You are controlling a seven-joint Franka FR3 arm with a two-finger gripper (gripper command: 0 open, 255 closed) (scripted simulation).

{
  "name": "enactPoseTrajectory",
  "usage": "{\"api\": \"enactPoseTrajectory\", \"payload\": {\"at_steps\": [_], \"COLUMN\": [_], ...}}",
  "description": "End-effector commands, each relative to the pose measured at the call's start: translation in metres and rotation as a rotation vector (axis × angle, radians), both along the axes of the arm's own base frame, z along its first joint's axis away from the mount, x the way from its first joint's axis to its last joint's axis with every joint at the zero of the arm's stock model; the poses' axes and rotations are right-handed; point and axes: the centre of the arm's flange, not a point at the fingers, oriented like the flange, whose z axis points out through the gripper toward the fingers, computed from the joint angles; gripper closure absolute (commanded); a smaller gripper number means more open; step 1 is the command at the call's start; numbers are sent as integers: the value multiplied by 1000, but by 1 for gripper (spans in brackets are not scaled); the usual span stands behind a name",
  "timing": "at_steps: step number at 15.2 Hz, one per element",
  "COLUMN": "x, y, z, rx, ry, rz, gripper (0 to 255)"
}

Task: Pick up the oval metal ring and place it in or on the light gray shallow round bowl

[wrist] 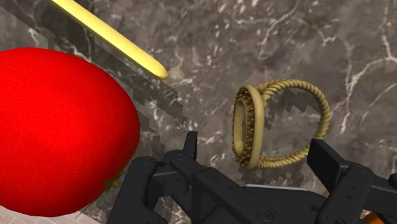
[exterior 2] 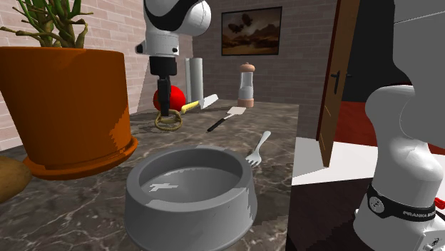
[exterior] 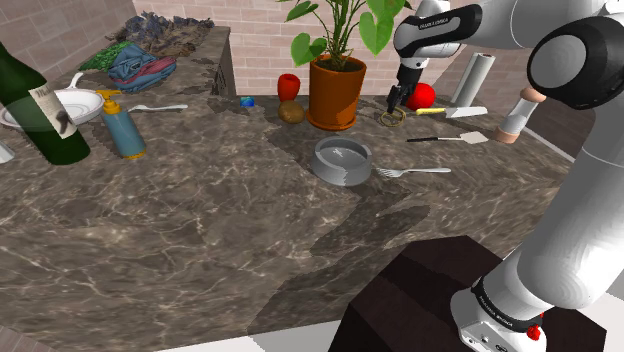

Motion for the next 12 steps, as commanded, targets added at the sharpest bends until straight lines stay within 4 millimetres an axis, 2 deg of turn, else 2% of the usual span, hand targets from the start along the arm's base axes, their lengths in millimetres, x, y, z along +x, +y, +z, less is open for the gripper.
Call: {"api": "enactPoseTrajectory", "payload": {"at_steps": [1,6,7,12], "x": [0,0,0,0], "y": [0,0,0,0], "z": [-1,-1,-1,-1], "rx": [0,0,0,0], "ry": [0,0,0,0], "rz": [0,0,0,0], "gripper": [0,0,255,255]}}
